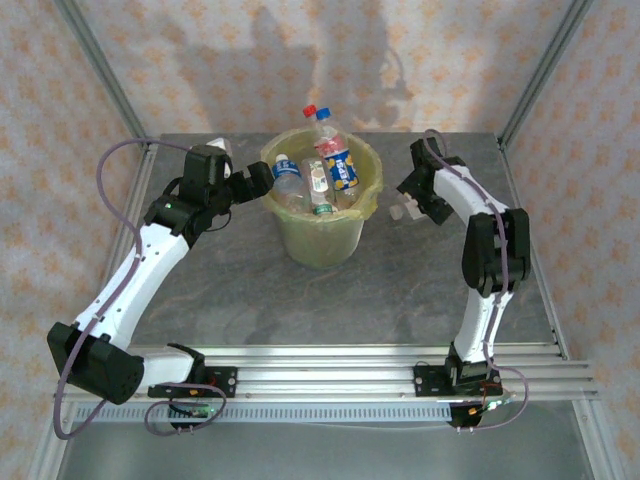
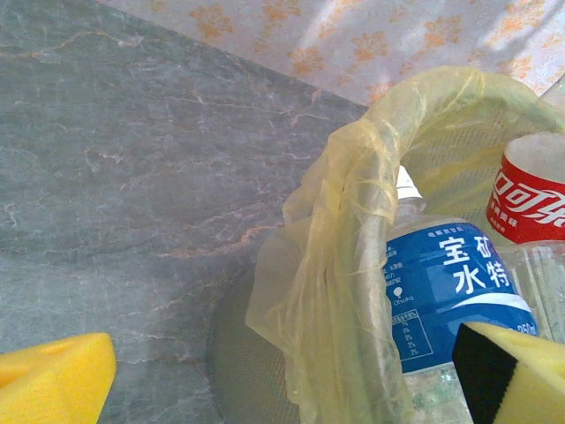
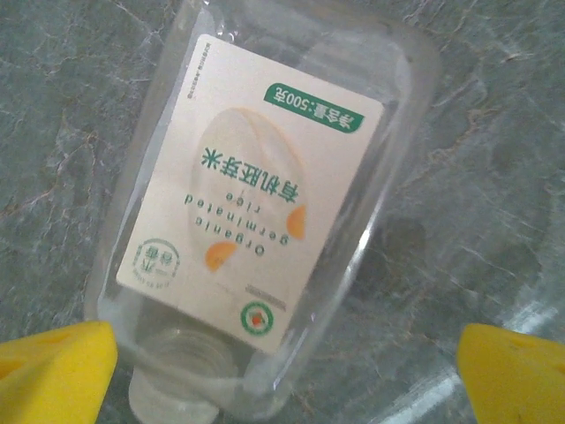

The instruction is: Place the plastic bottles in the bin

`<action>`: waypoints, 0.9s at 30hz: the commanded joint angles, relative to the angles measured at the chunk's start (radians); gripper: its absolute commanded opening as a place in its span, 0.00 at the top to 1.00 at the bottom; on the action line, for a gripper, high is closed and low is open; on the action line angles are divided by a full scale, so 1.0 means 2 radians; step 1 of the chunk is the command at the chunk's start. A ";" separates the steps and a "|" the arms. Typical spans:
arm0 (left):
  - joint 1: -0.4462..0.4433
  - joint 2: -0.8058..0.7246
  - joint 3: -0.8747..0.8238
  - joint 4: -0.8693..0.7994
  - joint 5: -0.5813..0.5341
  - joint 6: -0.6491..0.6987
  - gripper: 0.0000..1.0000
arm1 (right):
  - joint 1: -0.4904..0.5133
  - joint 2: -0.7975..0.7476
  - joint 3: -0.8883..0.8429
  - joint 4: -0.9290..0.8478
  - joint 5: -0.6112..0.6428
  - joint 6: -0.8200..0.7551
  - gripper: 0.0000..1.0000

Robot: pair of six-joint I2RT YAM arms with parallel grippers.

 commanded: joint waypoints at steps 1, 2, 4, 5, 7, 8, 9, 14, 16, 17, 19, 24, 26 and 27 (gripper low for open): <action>-0.003 -0.010 0.005 -0.013 -0.014 0.010 0.00 | -0.004 0.016 0.008 0.027 -0.011 0.006 0.01; -0.003 -0.010 0.005 -0.013 -0.014 0.010 0.00 | -0.004 0.019 0.010 0.030 -0.011 0.006 0.01; -0.003 -0.010 0.005 -0.014 -0.014 0.011 0.00 | -0.005 0.026 0.018 0.030 -0.009 0.006 0.01; -0.003 -0.010 0.005 -0.014 -0.015 0.011 0.00 | -0.005 0.030 0.021 0.028 -0.008 0.005 0.01; -0.003 -0.010 0.005 -0.015 -0.016 0.011 0.00 | -0.009 0.039 0.028 0.025 -0.008 0.006 0.01; -0.003 -0.010 0.005 -0.014 -0.016 0.011 0.00 | -0.010 0.041 0.030 0.027 -0.008 0.006 0.01; -0.003 -0.009 0.004 -0.015 -0.016 0.011 0.00 | -0.012 0.044 0.030 0.029 -0.008 0.005 0.01; -0.003 -0.008 0.005 -0.015 -0.015 0.013 0.00 | -0.019 0.060 0.047 0.042 -0.022 -0.007 0.01; -0.003 -0.007 0.005 -0.015 -0.015 0.013 0.00 | -0.021 0.072 0.060 0.042 -0.031 -0.015 0.01; -0.003 -0.007 0.004 -0.016 -0.014 0.012 0.00 | -0.022 0.078 0.070 0.037 -0.031 -0.020 0.01; -0.003 -0.006 0.005 -0.017 -0.014 0.013 0.00 | -0.022 0.093 0.091 0.022 -0.029 -0.031 0.01; -0.003 -0.007 0.008 -0.017 -0.014 0.014 0.00 | -0.022 0.120 0.126 0.004 -0.029 -0.053 0.01; -0.003 -0.006 0.009 -0.018 -0.014 0.013 0.00 | -0.022 0.126 0.137 -0.010 -0.028 -0.072 0.01; -0.003 -0.005 0.010 -0.018 -0.014 0.013 0.00 | -0.022 0.129 0.145 -0.020 -0.030 -0.088 0.01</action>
